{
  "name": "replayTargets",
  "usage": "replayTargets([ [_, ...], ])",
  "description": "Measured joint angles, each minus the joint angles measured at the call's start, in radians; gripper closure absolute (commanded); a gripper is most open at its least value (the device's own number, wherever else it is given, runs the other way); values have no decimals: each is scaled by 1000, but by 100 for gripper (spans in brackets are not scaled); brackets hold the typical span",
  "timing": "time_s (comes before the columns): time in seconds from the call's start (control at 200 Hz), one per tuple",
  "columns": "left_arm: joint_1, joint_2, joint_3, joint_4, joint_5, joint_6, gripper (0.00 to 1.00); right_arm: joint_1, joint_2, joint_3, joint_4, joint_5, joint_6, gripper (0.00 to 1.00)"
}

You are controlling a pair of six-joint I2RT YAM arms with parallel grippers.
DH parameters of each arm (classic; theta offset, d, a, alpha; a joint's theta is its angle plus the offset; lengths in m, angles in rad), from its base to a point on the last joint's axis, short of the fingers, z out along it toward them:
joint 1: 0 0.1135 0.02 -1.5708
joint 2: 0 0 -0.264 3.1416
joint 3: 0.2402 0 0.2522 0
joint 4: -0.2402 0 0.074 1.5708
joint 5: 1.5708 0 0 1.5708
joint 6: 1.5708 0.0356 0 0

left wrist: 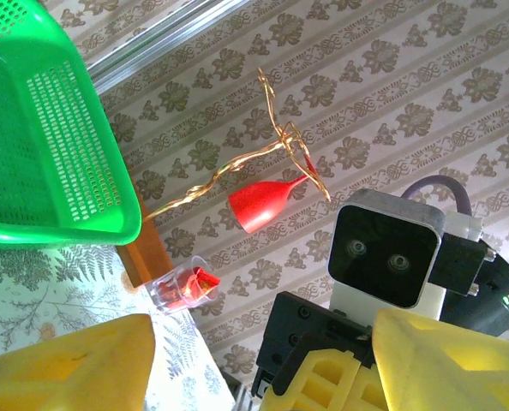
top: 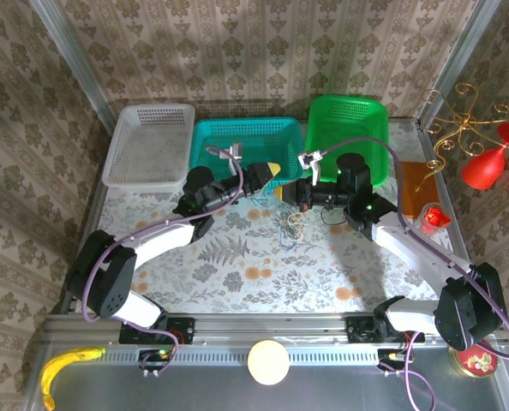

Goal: Untangle the cables

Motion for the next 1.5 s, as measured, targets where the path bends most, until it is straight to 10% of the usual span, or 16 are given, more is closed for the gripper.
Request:
replayTargets([
  [0.88,-2,-4,-18,39,-10,-11,100,-9,1,-5,1,14,-1,100],
  [1.185,17,-62,7,-141,39,64,100,-6,3,-58,64,31,-5,100],
  [1.5,74,-89,24,-154,2,93,65,-14,14,-79,38,44,-5,100],
])
